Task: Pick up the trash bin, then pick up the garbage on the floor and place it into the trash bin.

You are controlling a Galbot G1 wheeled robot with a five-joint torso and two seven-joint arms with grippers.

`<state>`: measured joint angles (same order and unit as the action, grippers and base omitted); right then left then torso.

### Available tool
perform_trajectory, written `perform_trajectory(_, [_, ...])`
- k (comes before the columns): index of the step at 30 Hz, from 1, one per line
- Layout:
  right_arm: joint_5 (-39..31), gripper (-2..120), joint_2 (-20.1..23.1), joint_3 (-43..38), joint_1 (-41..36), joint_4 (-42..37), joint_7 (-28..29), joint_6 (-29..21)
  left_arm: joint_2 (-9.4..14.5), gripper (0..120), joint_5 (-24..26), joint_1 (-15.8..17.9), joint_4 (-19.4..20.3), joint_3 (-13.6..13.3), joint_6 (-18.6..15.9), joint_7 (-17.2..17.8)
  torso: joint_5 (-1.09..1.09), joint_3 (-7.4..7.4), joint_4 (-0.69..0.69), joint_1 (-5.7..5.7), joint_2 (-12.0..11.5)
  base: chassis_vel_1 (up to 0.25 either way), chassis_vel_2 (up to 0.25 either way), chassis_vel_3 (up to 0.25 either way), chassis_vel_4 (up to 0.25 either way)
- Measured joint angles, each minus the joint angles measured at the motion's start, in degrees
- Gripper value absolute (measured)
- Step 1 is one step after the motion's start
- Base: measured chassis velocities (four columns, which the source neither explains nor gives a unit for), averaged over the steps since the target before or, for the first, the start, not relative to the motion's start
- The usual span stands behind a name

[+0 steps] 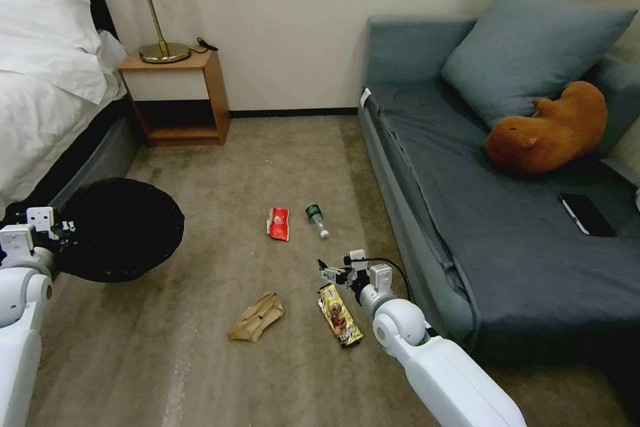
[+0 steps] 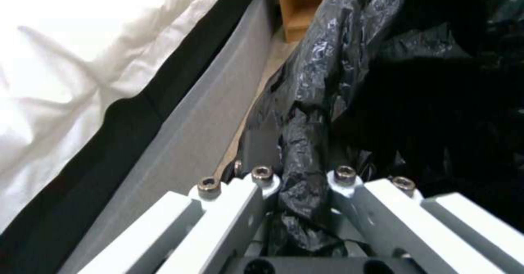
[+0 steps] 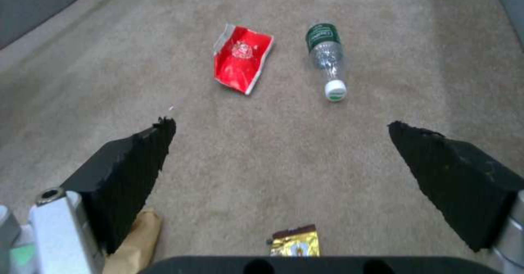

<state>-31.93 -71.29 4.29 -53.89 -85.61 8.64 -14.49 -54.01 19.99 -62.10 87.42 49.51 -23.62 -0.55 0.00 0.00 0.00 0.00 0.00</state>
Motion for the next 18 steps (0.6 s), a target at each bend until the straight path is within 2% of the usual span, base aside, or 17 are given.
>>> perform_trajectory(11, [0.5,100,0.6,0.9,1.0,2.1,-0.3,0.1,-0.2,4,0.2,-0.5,0.6,0.5,0.4,-0.2,0.00,0.00,0.00,0.00,0.0,-0.075,0.080,0.079,-0.084])
perform_trajectory(18, [0.8,100,1.0,2.5,2.6,4.4,-1.0,-1.9,-0.5,4,0.3,-1.4,1.4,1.2,0.8,-0.4,0.00,0.00,0.01,0.00,0.0,0.000,0.000,0.000,0.000])
